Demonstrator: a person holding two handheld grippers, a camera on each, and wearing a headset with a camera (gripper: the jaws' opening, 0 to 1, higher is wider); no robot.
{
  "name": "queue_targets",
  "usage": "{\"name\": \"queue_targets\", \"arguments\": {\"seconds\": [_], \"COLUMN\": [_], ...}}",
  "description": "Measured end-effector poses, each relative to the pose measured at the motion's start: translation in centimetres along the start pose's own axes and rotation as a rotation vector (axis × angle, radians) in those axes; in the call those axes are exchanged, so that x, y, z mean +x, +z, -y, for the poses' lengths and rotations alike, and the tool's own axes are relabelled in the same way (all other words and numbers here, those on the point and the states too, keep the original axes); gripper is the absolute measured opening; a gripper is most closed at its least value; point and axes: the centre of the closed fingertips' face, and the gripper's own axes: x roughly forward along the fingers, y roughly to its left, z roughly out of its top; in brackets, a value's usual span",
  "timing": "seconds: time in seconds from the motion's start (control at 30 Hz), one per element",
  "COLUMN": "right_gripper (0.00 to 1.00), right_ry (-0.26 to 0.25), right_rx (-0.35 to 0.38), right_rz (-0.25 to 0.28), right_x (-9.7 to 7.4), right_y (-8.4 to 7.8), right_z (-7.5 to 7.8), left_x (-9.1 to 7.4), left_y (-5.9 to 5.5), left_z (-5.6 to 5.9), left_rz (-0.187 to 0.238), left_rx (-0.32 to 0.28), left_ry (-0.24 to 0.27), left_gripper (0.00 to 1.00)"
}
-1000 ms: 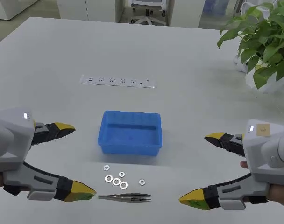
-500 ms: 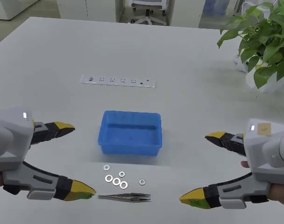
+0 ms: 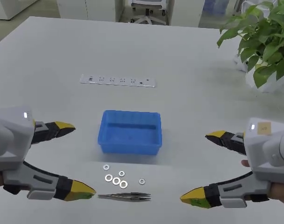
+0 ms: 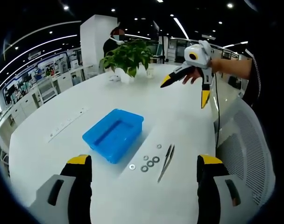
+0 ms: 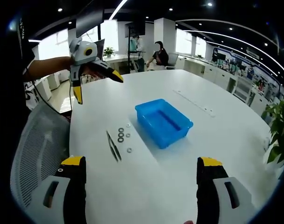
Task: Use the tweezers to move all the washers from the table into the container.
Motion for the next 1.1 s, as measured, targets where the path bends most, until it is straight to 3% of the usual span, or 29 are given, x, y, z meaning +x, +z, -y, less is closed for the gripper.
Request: {"name": "queue_targets", "arguments": {"seconds": [0.7, 1.1], "right_gripper": [1.0, 1.0], "right_ry": [0.012, 0.031], "right_rx": [-0.015, -0.045], "right_rz": [-0.017, -0.038], "right_x": [0.3, 1.1], "right_y": [-0.3, -0.4], "right_z": [-0.1, 0.0], "left_x": [0.3, 0.8], "left_y": [-0.3, -1.2], "left_z": [0.2, 0.1], "left_rz": [-0.011, -0.037], "left_rx": [0.032, 0.039], "left_ry": [-0.013, -0.021], "left_gripper": [0.97, 0.96]}}
